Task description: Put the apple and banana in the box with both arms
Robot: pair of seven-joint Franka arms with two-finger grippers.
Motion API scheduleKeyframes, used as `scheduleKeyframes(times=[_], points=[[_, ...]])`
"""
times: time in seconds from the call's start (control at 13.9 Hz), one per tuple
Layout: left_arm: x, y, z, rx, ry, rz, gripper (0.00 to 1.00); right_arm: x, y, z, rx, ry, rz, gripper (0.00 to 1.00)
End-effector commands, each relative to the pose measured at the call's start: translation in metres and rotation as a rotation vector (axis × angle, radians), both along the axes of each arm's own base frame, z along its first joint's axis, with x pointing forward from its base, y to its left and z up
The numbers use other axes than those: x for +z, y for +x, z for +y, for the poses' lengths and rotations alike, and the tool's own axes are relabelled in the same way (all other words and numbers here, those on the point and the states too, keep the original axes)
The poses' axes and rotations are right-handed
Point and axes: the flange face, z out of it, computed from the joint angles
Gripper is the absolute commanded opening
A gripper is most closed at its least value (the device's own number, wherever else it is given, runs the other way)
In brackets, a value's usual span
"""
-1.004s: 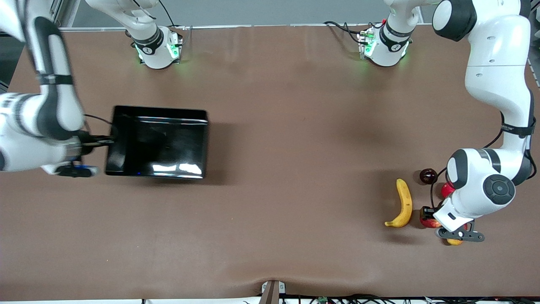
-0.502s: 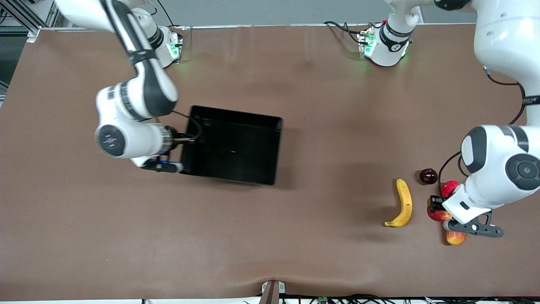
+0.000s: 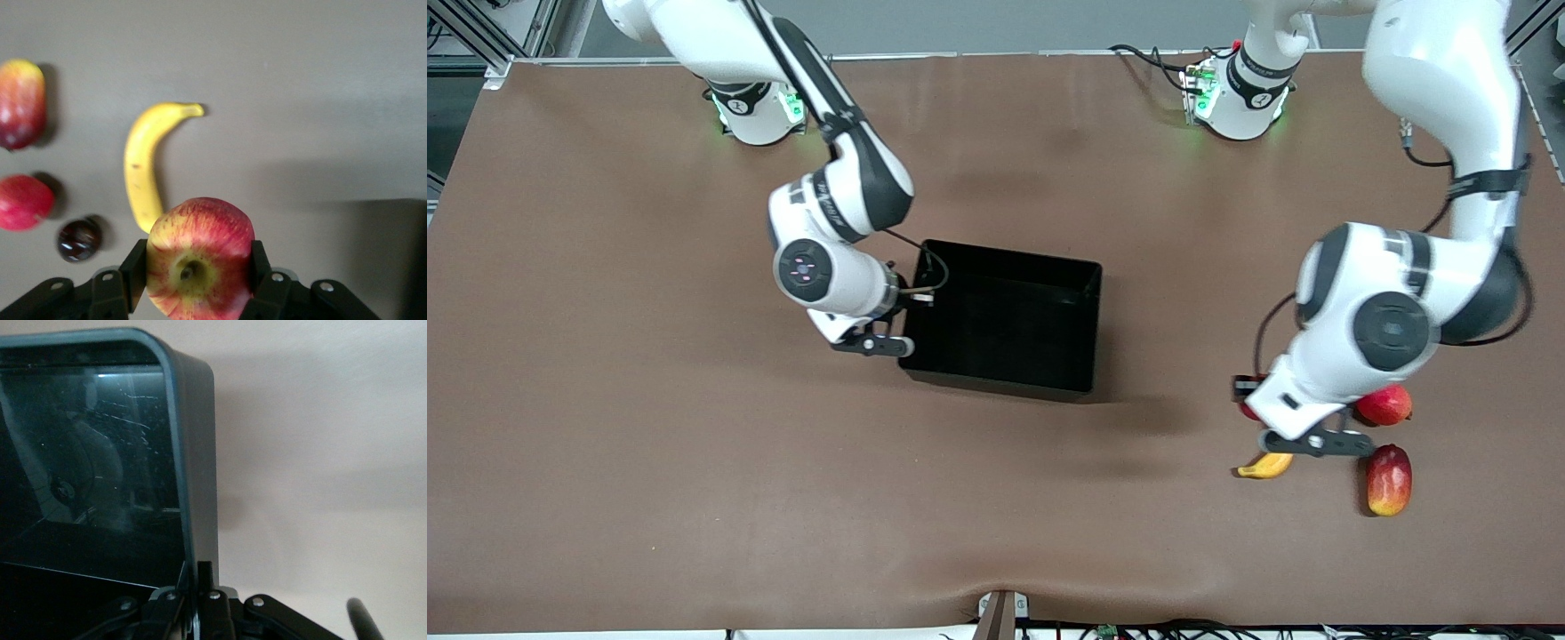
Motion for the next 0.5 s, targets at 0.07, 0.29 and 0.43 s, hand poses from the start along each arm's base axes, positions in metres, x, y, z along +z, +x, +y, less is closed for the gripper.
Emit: scheduleKeyframes(times=[0.07,0.29,0.43], points=[[-0.001,-0.028,-0.069,0.105,0.025,-0.015,0.00,-0.011,0.002,0.040,-0.025,0.050,-0.010,0.00],[-0.001,-0.044,-0.108,0.146,0.023,-0.026,0.00,-0.008,0.006,0.036,-0.093,0.023,0.014,1.00],[-0.002,-0.055,-0.132,0.164,0.022,-0.031,0.00,0.011,0.015,0.011,-0.102,0.006,0.078,1.00]])
